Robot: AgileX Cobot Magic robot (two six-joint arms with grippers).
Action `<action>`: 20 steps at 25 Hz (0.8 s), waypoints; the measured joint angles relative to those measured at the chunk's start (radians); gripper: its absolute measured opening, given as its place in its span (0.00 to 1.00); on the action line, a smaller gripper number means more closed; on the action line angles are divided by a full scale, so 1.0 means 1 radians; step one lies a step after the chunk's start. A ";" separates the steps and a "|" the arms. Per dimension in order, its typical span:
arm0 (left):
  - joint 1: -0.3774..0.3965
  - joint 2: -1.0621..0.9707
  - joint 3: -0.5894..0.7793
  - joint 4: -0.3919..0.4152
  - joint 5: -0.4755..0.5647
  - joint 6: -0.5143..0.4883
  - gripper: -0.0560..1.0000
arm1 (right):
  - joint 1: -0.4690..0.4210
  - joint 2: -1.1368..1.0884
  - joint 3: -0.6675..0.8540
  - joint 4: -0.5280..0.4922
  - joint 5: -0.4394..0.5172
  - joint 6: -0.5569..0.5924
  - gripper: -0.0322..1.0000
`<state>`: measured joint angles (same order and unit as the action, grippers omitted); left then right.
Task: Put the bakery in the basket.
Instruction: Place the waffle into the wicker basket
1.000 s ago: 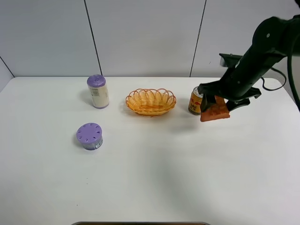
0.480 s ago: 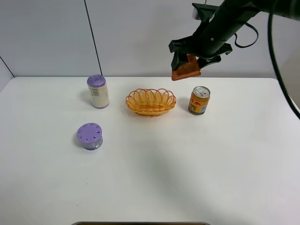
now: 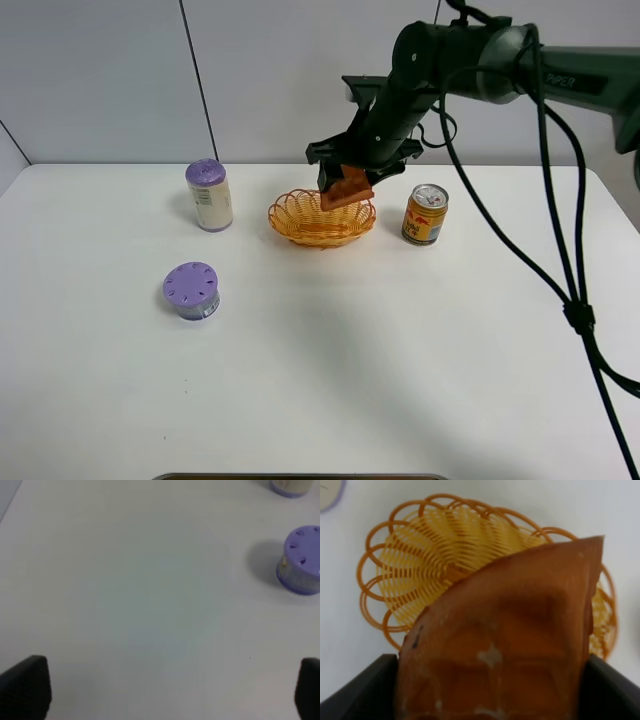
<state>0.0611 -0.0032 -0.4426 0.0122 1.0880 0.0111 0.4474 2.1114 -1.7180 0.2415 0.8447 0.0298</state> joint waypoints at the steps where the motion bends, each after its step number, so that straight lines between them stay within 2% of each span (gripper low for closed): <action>1: 0.000 0.000 0.000 0.000 0.000 0.000 0.99 | 0.003 0.017 0.000 0.000 -0.014 0.000 0.69; 11: 0.000 0.000 0.000 0.000 0.000 0.000 0.99 | 0.011 0.123 -0.002 -0.006 -0.150 0.000 0.69; 20: 0.000 0.000 0.000 0.000 0.000 0.000 0.99 | 0.011 0.164 -0.002 -0.008 -0.165 0.000 0.71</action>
<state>0.0611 -0.0032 -0.4426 0.0122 1.0880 0.0111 0.4581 2.2752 -1.7205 0.2331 0.6796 0.0298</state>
